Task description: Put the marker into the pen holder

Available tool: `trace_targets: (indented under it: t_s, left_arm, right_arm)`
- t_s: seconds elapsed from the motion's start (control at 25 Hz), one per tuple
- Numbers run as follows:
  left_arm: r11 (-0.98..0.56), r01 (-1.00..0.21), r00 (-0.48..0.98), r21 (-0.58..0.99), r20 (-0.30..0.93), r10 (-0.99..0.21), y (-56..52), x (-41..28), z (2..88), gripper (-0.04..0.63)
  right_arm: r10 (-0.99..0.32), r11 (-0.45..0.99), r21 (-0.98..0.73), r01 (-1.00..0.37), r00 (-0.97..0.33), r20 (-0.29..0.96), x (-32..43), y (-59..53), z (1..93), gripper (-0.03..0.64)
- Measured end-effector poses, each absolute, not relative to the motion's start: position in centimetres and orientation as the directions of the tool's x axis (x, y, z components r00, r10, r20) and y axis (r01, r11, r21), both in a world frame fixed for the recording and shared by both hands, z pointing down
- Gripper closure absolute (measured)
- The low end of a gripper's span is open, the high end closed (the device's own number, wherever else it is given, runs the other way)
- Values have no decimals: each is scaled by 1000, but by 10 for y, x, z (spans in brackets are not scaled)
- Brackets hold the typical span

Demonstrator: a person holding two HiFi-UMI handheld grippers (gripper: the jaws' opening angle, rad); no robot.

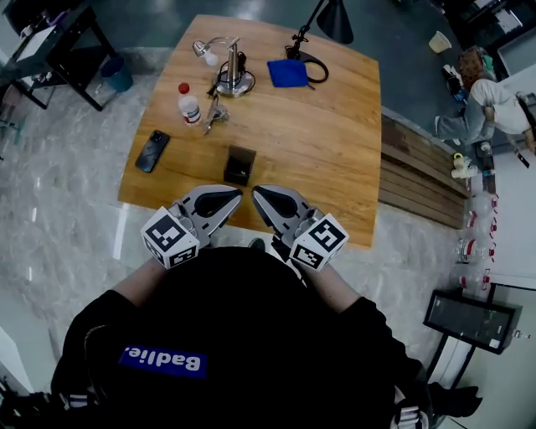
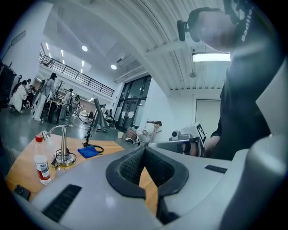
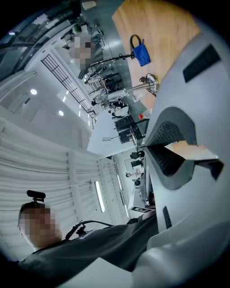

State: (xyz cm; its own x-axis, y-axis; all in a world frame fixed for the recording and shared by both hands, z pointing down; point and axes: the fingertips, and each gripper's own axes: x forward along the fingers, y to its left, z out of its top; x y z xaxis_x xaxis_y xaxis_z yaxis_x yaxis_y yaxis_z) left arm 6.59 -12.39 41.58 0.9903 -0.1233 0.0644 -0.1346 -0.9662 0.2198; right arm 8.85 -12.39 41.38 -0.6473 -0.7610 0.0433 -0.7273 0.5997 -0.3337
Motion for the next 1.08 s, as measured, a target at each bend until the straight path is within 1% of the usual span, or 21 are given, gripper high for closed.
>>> trace_targets:
  t_s: [0.4,1.08]
  left_arm:
    - [-968,-136,990,209,64,-125,-120,68,414,586]
    - [-963,-153,988,223,60,-143,-130,70,417,586]
  right_arm:
    - [-764,593,-356,-722,-644,32,89,-121,418,611]
    - [-743,606,-358,-711,-666,64,88,-130,423,611]
